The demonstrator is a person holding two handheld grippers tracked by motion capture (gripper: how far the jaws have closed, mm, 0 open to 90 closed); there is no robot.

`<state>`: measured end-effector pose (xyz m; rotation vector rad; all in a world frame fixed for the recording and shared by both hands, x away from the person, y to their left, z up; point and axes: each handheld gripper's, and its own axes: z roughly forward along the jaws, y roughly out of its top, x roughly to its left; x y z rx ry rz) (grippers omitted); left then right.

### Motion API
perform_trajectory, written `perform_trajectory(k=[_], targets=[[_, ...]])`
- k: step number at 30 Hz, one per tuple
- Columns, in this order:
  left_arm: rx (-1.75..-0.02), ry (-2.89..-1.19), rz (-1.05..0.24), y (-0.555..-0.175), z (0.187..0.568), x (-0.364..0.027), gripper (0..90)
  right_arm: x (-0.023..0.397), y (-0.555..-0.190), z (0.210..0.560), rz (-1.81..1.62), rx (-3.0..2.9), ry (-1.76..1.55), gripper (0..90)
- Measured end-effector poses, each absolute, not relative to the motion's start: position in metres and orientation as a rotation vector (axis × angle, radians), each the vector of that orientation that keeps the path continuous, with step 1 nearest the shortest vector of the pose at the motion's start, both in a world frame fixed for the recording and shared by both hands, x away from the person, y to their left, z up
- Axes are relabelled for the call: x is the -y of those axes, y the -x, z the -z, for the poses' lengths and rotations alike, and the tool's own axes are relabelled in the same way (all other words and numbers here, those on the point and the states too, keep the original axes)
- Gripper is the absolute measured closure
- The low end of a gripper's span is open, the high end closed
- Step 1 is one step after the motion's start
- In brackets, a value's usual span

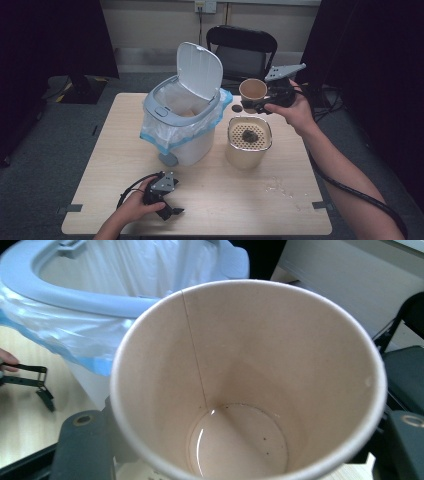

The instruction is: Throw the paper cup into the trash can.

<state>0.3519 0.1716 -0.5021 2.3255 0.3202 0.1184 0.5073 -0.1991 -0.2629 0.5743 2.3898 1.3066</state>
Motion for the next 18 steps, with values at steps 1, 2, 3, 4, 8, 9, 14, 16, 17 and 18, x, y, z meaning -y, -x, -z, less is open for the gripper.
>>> perform_trajectory(k=[1,2,3,4,8,9,14,16,17,18], targets=[[-0.321,-2.325,-0.118,-0.352,0.502,-0.172,0.0,0.196,-0.506,0.262,-1.305,-2.394,-0.565,26.6],[-0.321,-2.325,-0.118,-0.352,0.502,-0.172,0.0,0.196,-0.506,0.262,-1.305,-2.394,-0.565,26.6],[-0.32,-2.326,-0.118,-0.352,0.502,-0.172,0.0,0.195,-0.505,0.261,-1.299,-2.401,-0.559,26.6],[-0.321,-2.326,-0.118,-0.352,0.502,-0.172,0.0,0.194,-0.505,0.26,-1.291,-2.406,-0.554,26.5],[-0.32,-2.326,-0.118,-0.352,0.502,-0.172,0.0,0.191,-0.502,0.258,-1.312,-2.411,-0.548,26.5],[-0.321,-2.327,-0.118,-0.352,0.502,-0.172,0.0,0.19,-0.501,0.257,-1.329,-2.415,-0.548,26.5],[-0.321,-2.326,-0.117,-0.352,0.502,-0.172,0.0,0.186,-0.499,0.254,-1.336,-2.426,-0.535,26.5],[-0.32,-2.326,-0.118,-0.352,0.502,-0.172,0.0,0.184,-0.498,0.251,-1.338,-2.433,-0.529,26.5],[-0.321,-2.326,-0.118,-0.352,0.502,-0.172,0.0,0.182,-0.496,0.249,-1.339,-2.437,-0.52,26.5],[-0.321,-2.326,-0.118,-0.352,0.502,-0.172,0.0,0.182,-0.496,0.249,-1.339,-2.437,-0.52,26.5]])
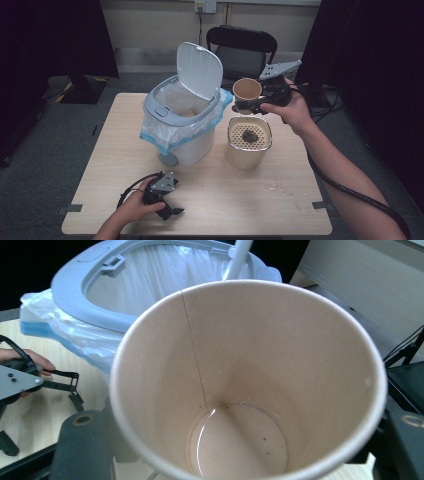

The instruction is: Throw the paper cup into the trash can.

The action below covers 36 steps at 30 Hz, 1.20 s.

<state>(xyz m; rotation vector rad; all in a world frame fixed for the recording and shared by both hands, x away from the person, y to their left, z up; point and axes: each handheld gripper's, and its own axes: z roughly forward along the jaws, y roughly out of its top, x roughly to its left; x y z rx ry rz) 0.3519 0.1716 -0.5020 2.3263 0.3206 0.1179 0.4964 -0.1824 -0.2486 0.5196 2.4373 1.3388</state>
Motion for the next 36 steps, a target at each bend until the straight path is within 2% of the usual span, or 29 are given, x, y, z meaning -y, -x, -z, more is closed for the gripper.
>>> perform_trajectory(k=[20,36], targets=[[-0.322,-2.328,-0.12,-0.352,0.502,-0.172,0.0,0.171,-0.483,0.229,-1.391,-2.448,-0.478,26.6],[-0.322,-2.328,-0.121,-0.352,0.502,-0.172,0.0,0.144,-0.477,0.225,-1.423,-2.499,-0.424,26.6]])
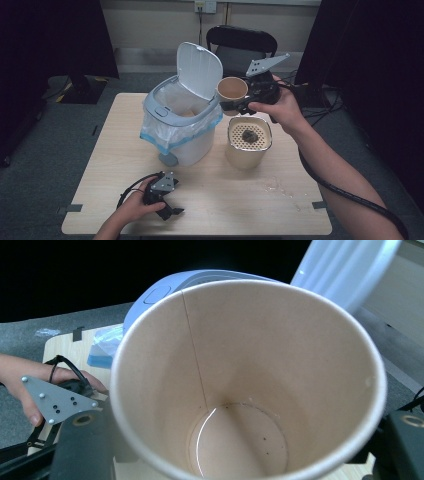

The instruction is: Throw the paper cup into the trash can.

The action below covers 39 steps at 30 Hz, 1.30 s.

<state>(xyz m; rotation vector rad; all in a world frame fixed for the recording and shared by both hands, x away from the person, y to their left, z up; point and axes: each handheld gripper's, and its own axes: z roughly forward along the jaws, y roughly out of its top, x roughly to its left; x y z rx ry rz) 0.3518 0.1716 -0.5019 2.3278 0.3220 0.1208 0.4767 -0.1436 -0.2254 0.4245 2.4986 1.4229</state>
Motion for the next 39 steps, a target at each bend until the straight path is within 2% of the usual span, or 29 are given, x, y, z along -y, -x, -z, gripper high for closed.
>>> perform_trajectory(k=[39], targets=[[-0.322,-2.328,-0.122,-0.352,0.502,-0.172,0.0,0.073,-0.488,0.219,-1.469,-2.519,-0.353,26.4]])
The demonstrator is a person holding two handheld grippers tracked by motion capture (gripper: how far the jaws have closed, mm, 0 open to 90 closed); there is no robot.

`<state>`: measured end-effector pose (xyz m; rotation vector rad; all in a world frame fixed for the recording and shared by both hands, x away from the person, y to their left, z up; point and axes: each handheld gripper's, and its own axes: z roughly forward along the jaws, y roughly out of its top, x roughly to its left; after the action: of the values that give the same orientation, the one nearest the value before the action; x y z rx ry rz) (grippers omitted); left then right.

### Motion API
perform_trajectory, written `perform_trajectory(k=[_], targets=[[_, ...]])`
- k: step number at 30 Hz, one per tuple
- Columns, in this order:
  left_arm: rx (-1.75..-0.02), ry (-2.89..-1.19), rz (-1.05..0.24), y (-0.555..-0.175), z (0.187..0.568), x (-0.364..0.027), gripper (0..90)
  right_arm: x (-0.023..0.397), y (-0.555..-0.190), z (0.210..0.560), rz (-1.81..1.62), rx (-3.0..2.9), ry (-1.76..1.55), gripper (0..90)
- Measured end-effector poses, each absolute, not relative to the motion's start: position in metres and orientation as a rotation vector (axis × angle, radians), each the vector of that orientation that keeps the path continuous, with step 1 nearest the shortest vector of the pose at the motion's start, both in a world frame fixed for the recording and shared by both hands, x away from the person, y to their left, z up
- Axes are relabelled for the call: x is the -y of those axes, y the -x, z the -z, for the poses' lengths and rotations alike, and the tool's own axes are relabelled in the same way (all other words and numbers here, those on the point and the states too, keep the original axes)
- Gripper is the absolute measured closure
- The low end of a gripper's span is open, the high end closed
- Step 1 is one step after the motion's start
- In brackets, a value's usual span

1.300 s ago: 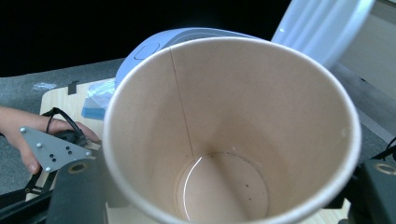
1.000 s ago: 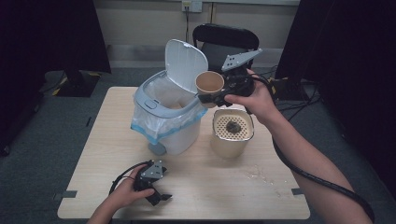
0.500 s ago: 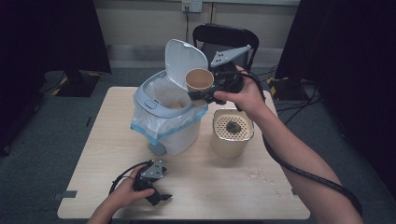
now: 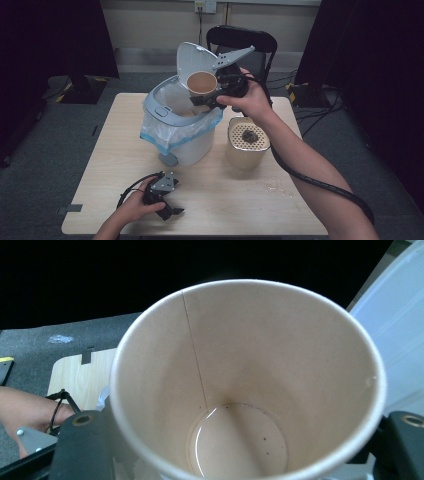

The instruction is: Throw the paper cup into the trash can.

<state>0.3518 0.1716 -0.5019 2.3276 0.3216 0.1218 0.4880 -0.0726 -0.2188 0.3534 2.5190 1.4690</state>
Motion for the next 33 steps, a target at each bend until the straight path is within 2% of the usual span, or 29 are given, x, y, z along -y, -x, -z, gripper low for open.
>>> perform_trajectory(k=[33], targets=[[-0.325,-2.327,-0.114,-0.351,0.502,-0.172,0.0,0.033,-0.513,0.234,-1.461,-2.499,-0.394,26.2]])
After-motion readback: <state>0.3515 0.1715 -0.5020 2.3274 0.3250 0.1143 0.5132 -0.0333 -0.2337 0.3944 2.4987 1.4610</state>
